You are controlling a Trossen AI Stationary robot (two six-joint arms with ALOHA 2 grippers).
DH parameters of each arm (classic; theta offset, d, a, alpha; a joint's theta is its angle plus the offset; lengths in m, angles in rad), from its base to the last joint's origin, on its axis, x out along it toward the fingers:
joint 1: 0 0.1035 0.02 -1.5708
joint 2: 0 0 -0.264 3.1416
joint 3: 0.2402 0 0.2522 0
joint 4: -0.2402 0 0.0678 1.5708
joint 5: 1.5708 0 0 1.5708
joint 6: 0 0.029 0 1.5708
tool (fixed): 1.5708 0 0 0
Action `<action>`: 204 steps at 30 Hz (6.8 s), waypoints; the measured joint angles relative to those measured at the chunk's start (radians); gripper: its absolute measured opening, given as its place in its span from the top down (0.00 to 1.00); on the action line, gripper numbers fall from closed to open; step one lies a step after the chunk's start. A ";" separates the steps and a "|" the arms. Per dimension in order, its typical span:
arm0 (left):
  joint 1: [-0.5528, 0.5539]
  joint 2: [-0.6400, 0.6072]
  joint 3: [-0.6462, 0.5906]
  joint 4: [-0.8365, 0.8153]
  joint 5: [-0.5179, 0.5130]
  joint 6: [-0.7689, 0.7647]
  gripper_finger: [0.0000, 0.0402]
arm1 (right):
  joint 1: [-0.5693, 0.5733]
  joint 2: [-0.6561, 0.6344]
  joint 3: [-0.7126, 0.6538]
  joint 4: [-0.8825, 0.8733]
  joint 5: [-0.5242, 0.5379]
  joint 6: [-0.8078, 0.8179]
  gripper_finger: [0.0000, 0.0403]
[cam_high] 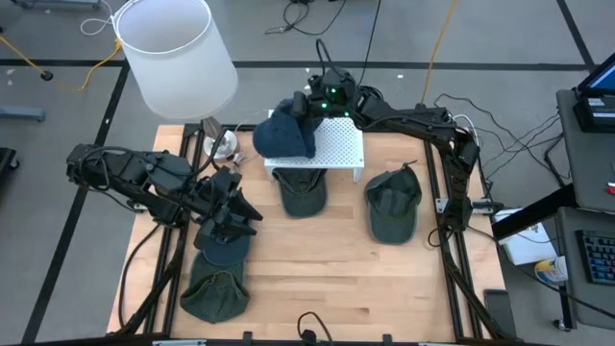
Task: Pick & Place hat
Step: Stack the right blue cap on the blue cap on the shelf, then stack the blue cap on the blue caps on the shelf
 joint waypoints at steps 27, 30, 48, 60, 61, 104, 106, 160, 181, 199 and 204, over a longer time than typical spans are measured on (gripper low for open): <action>0.000 0.000 0.000 0.000 0.000 -0.021 0.50 | -0.021 -0.085 -0.082 -0.303 0.114 -0.069 0.96; 0.000 0.000 0.000 0.000 0.000 -0.021 0.50 | -0.019 -0.086 -0.141 -0.289 0.132 -0.044 0.94; 0.000 0.000 0.000 0.001 0.014 -0.031 0.50 | -0.027 -0.134 -0.197 -0.241 0.161 -0.138 0.65; 0.000 0.000 0.000 0.000 0.026 -0.027 0.50 | -0.046 -0.179 -0.198 -0.350 0.187 -0.185 0.49; 0.000 0.000 0.000 0.001 0.026 -0.028 0.50 | -0.045 -0.192 -0.197 -0.350 0.187 -0.192 0.49; -0.023 0.360 0.000 -0.694 -0.129 -1.123 0.50 | 0.384 -0.671 -0.196 -0.475 0.261 -0.706 0.51; -0.035 0.391 0.000 -0.709 -0.127 -1.166 0.50 | 0.389 -0.671 -0.197 -0.474 0.261 -0.708 0.51; -0.134 0.878 -0.001 -0.888 -0.214 -1.419 0.50 | 0.437 -0.670 -0.196 -0.518 0.261 -0.811 0.51; -0.134 0.879 -0.001 -0.896 -0.185 -1.447 0.50 | 0.446 -0.670 -0.197 -0.518 0.262 -0.841 0.51; -0.134 0.878 -0.001 -0.912 -0.167 -1.407 0.85 | 0.446 -0.670 -0.197 -0.516 0.262 -0.898 0.51; -0.134 0.878 -0.001 -0.911 -0.159 -1.363 0.95 | 0.446 -0.670 -0.197 -0.516 0.262 -0.898 0.51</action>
